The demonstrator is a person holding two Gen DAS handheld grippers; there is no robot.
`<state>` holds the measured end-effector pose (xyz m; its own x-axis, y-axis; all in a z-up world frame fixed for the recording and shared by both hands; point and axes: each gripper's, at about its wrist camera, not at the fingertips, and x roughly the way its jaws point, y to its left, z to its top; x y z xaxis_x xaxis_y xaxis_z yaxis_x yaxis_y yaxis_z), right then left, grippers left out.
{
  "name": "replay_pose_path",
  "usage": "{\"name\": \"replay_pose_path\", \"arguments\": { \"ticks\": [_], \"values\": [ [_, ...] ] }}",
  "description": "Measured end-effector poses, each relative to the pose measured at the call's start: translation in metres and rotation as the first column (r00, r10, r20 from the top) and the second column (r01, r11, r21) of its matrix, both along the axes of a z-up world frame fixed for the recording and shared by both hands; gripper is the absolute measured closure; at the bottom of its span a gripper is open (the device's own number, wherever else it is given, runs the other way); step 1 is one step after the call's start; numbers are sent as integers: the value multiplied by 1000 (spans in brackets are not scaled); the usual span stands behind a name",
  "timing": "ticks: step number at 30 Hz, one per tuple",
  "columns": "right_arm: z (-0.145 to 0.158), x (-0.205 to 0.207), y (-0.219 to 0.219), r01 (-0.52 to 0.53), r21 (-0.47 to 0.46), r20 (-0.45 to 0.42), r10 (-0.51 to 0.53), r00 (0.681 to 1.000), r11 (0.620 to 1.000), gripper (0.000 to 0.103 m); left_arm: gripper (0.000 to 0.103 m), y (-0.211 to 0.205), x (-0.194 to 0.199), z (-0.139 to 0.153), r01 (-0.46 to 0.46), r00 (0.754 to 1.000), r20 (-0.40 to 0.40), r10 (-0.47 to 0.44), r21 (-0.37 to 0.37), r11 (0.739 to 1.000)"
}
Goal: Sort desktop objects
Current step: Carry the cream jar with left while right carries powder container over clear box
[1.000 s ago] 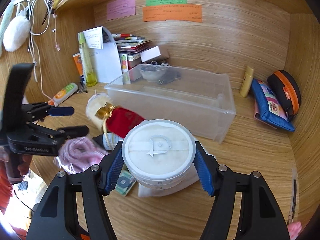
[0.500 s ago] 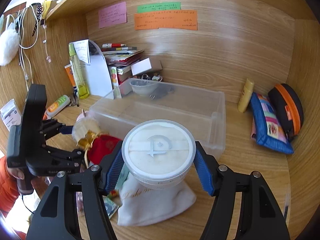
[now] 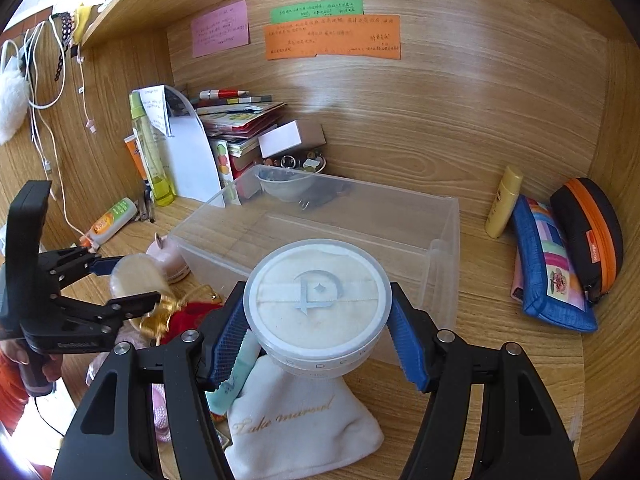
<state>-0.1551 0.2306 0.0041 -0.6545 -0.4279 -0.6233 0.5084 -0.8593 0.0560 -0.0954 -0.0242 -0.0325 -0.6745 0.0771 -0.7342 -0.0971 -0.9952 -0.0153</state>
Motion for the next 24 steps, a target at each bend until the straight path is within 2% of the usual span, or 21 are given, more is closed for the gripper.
{"name": "replay_pose_path", "arguments": {
  "ticks": [10, 18, 24],
  "values": [
    [9, -13, 4, 11, -20, -2, -11, 1000, 1000, 40, 37, -5, 0, 29, 4, 999, -50, -1, 62, 998],
    [12, -27, 6, 31, -17, -8, -31, 999, 999, 41, 37, -2, -25, 66, 18, 993, -115, -8, 91, 996],
    [14, -41, 6, 50, -1, -7, -50, 999, 999, 41, 37, 4, -51, 71, 32, 994, -105, -22, 97, 995]
  ]
}}
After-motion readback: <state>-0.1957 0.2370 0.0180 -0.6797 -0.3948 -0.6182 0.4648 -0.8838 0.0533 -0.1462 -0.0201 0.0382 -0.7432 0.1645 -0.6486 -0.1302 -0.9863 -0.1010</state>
